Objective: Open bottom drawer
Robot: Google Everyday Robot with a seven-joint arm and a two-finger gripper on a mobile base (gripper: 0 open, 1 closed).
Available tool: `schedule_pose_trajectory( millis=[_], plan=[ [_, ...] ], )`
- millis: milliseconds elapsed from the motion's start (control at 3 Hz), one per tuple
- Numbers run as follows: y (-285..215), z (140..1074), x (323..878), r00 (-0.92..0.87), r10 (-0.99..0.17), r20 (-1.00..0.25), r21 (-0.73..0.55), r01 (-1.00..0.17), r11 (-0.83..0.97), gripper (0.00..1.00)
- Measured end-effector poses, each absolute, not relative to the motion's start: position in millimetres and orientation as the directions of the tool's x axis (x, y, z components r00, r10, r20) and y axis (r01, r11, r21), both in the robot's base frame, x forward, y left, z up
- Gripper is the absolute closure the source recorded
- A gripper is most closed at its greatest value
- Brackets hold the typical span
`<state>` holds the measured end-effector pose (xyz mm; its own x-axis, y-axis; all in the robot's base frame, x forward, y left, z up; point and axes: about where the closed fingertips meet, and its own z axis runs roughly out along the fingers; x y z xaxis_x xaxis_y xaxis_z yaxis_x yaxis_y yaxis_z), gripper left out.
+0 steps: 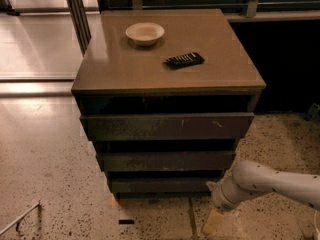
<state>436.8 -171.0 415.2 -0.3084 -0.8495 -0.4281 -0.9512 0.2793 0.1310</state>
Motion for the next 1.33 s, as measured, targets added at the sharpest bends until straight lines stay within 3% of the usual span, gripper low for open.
schedule_pose_trajectory(
  millis=[333, 667, 1333],
  plan=[
    [-164, 393, 423, -0.326, -0.842, -0.431, 0.178, -0.945, 0.275, 0.0],
    [-172, 374, 427, -0.28, -0.858, -0.431, 0.131, -0.96, 0.248, 0.0],
    [-182, 299, 458, -0.106, -0.851, -0.515, -0.079, -0.982, 0.17, 0.0]
  ],
)
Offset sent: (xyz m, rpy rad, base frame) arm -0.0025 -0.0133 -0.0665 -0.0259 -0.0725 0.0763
